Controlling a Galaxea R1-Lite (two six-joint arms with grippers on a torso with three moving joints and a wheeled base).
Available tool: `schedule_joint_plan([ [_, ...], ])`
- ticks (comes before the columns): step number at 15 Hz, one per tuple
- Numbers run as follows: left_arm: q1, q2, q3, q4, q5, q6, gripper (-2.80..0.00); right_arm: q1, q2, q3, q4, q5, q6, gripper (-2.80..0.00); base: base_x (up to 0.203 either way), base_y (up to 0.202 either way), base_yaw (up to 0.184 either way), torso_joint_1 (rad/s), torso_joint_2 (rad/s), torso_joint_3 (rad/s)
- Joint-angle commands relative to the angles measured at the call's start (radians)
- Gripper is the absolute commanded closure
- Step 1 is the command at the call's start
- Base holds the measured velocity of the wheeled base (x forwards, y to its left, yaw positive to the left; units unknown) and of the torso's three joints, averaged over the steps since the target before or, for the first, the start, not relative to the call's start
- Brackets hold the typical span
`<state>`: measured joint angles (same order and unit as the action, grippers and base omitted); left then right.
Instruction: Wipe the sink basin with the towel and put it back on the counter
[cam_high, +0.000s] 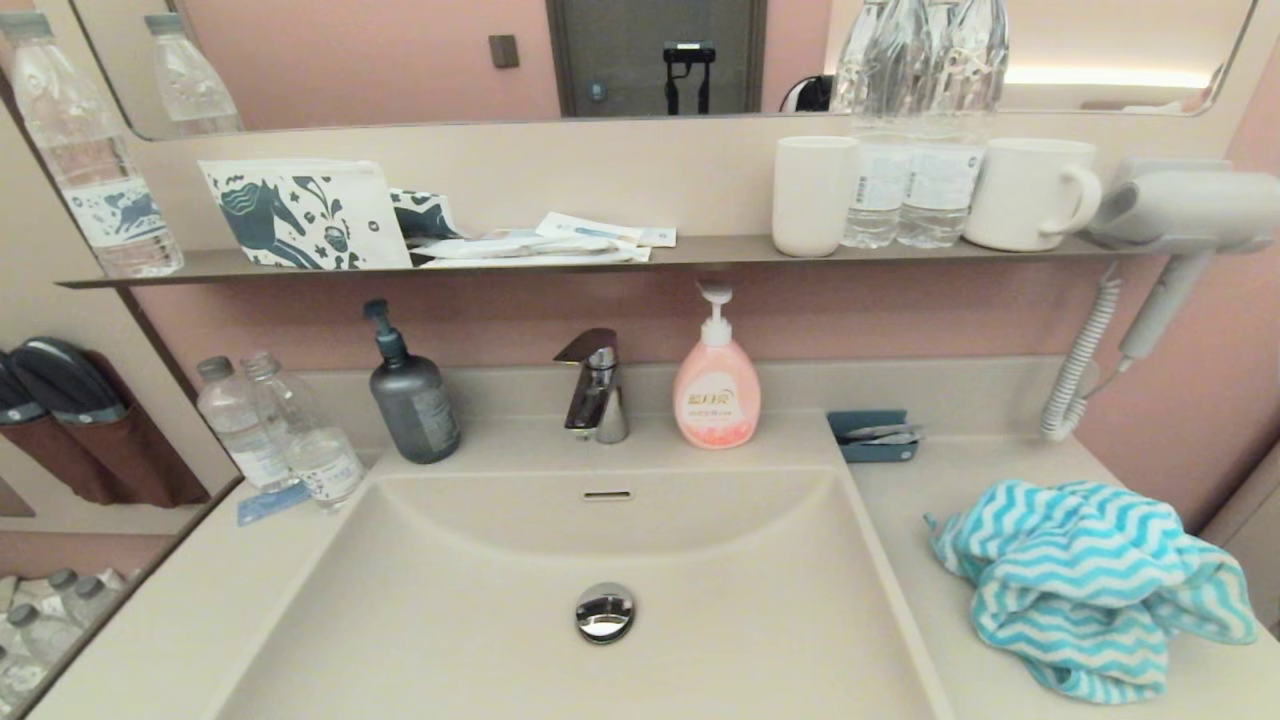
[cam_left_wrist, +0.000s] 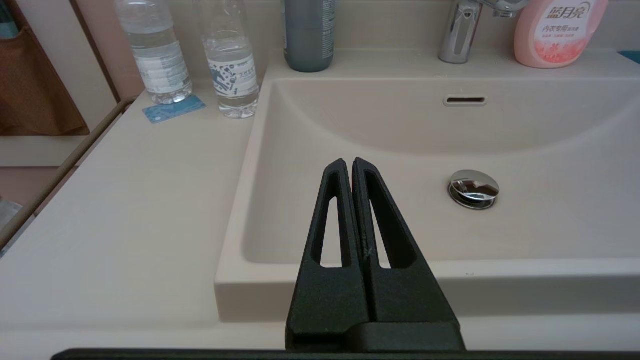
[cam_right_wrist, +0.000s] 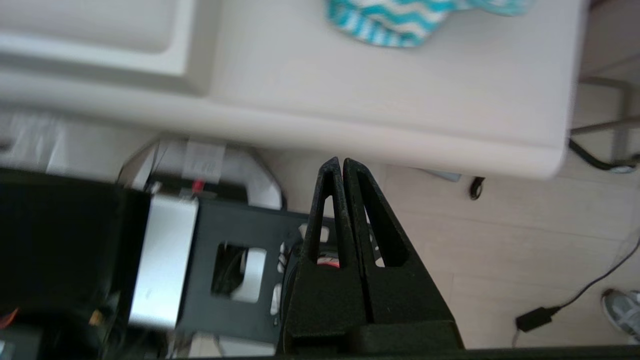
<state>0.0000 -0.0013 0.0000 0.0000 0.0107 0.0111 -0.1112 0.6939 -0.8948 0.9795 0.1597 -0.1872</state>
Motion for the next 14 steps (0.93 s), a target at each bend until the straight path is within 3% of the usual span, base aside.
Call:
schedule_joint_plan([
  [1, 0.0, 0.001, 0.0, 0.0, 0.0, 0.0, 0.0, 0.036, -0.182, 0.065, -0.021, -0.044, 0.088, 0.0, 0.0, 0.0, 0.0, 0.0, 0.0, 0.0],
  [5, 0.0, 0.001, 0.0, 0.0, 0.0, 0.0, 0.0, 0.073, -0.383, 0.177, -0.103, -0.108, 0.154, 0.0, 0.0, 0.0, 0.0, 0.0, 0.0, 0.0],
  [8, 0.0, 0.001, -0.001, 0.0, 0.0, 0.0, 0.0, 0.111, -0.529, 0.307, -0.258, -0.174, 0.176, 0.0, 0.0, 0.0, 0.0, 0.0, 0.0, 0.0],
  [14, 0.0, 0.001, 0.0, 0.0, 0.0, 0.0, 0.0, 0.119, -0.693, 0.565, -0.611, -0.193, 0.201, 0.0, 0.0, 0.0, 0.0, 0.0, 0.0, 0.0],
])
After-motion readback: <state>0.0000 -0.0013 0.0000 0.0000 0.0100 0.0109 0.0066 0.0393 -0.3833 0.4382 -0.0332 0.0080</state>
